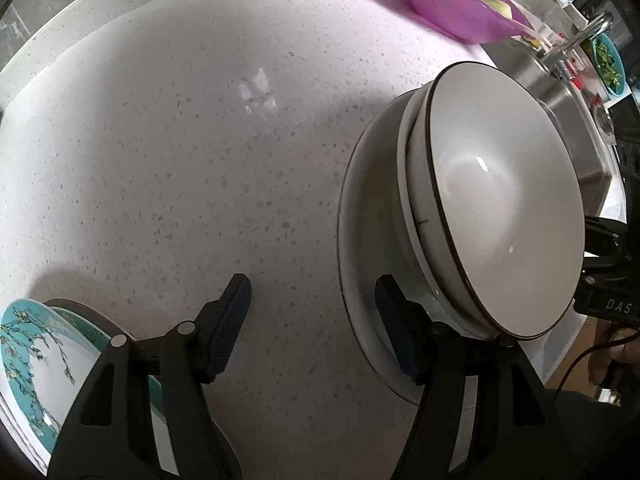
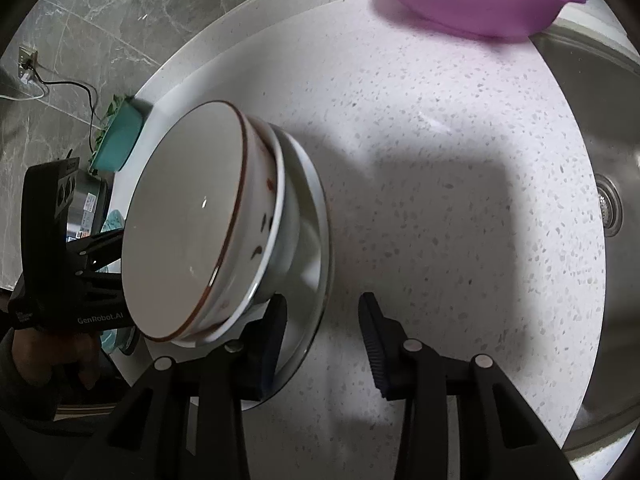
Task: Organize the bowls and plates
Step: 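Move both grippers to the base of the bowl stack and grasp it, then lift the bowl stack and carry it over the teal floral plate stack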
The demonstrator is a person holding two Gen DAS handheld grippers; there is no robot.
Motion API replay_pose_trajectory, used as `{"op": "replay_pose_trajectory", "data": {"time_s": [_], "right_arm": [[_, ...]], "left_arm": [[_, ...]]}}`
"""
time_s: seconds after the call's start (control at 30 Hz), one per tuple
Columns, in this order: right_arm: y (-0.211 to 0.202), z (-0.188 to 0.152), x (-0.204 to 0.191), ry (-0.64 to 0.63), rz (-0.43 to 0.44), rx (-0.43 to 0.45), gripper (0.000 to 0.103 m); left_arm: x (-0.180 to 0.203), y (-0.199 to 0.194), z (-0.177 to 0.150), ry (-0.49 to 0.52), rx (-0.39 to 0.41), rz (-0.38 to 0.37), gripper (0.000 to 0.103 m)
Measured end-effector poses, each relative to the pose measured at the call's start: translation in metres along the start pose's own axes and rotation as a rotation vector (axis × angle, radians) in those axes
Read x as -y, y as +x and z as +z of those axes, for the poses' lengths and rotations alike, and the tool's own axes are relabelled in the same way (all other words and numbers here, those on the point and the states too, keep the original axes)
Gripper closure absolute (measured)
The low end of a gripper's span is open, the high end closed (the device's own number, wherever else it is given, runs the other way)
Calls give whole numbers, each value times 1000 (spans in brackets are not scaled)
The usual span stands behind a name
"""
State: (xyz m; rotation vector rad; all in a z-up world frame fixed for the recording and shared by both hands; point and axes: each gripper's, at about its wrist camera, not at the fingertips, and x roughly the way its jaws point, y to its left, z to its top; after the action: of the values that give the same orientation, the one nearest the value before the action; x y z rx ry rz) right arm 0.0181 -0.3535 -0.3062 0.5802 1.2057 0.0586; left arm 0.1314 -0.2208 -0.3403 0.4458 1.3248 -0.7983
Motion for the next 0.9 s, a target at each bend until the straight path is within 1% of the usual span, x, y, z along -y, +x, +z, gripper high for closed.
{"op": "replay_pose_trajectory", "data": {"time_s": [0.07, 0.13, 0.17, 0.2, 0.23, 0.37, 0.5, 0.63, 0.9], "right_arm": [[1, 0, 0, -3, 4, 4, 67], [4, 0, -3, 2, 25, 5, 74], [5, 0, -4, 3, 30, 4, 75], [6, 0, -5, 2, 25, 4, 75], [7, 0, -6, 2, 22, 2, 75], [8, 2, -8, 13, 17, 0, 75], [8, 4, -12, 16, -12, 2, 76], [9, 5, -12, 27, -21, 5, 77], [5, 3, -11, 36, -48, 21, 79]], "left_arm": [[4, 1, 3, 4, 15, -21, 51], [4, 0, 4, 12, 27, -36, 63], [7, 0, 5, 19, 32, -45, 68], [11, 0, 8, 23, 34, -58, 76], [15, 1, 10, 29, 38, -68, 81], [24, 2, 14, 39, 50, -78, 87], [30, 1, 15, 45, 75, -61, 90], [20, -5, 11, 15, 106, -91, 91], [20, -7, 7, 14, 110, -82, 91]]}}
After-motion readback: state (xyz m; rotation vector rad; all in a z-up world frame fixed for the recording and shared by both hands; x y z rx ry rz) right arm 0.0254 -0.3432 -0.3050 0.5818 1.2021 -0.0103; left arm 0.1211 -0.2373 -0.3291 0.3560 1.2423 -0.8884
